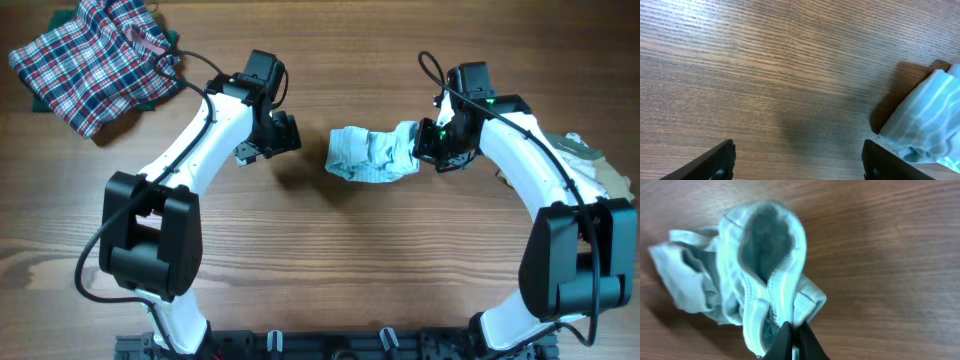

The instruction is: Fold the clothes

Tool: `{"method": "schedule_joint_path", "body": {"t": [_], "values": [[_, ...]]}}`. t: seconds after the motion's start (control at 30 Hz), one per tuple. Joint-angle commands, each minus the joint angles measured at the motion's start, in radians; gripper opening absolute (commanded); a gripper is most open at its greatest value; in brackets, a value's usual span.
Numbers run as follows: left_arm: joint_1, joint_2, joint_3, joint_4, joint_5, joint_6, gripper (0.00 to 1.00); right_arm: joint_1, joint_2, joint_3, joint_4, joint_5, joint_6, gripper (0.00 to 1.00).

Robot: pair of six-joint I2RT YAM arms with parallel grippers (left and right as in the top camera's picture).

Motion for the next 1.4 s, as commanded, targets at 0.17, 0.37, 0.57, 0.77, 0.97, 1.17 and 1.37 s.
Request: {"method": "schedule_joint_path", "body": {"t": [0.17, 0.37, 0.57, 0.77, 0.97, 1.17, 1.37], "values": [[-0.005, -0.018, 0.013, 0.005, -0.013, 0.015, 0.81, 0.015, -0.017, 0.024, 0.056, -0.135, 0.007, 0.04], [-0.032, 0.027, 0.013, 0.015, -0.013, 0.015, 0.81, 0.096, -0.017, 0.03, 0.103, -0.136, 0.043, 0.04], [-0.058, 0.058, 0.013, 0.021, -0.013, 0.015, 0.82, 0.168, -0.017, 0.055, 0.137, -0.146, 0.073, 0.04], [-0.056, 0.058, 0.013, 0.024, -0.013, 0.015, 0.82, 0.215, -0.017, 0.08, 0.159, -0.145, 0.12, 0.04], [-0.055, 0.06, 0.013, 0.039, -0.013, 0.015, 0.84, 0.222, -0.017, 0.08, 0.16, -0.146, 0.121, 0.04], [-0.055, 0.076, 0.013, 0.094, -0.013, 0.015, 0.84, 0.221, -0.017, 0.08, 0.155, -0.138, 0.121, 0.04], [-0.056, 0.146, 0.013, 0.155, 0.04, 0.016, 0.84, 0.221, -0.017, 0.081, 0.156, -0.138, 0.119, 0.04]]}}
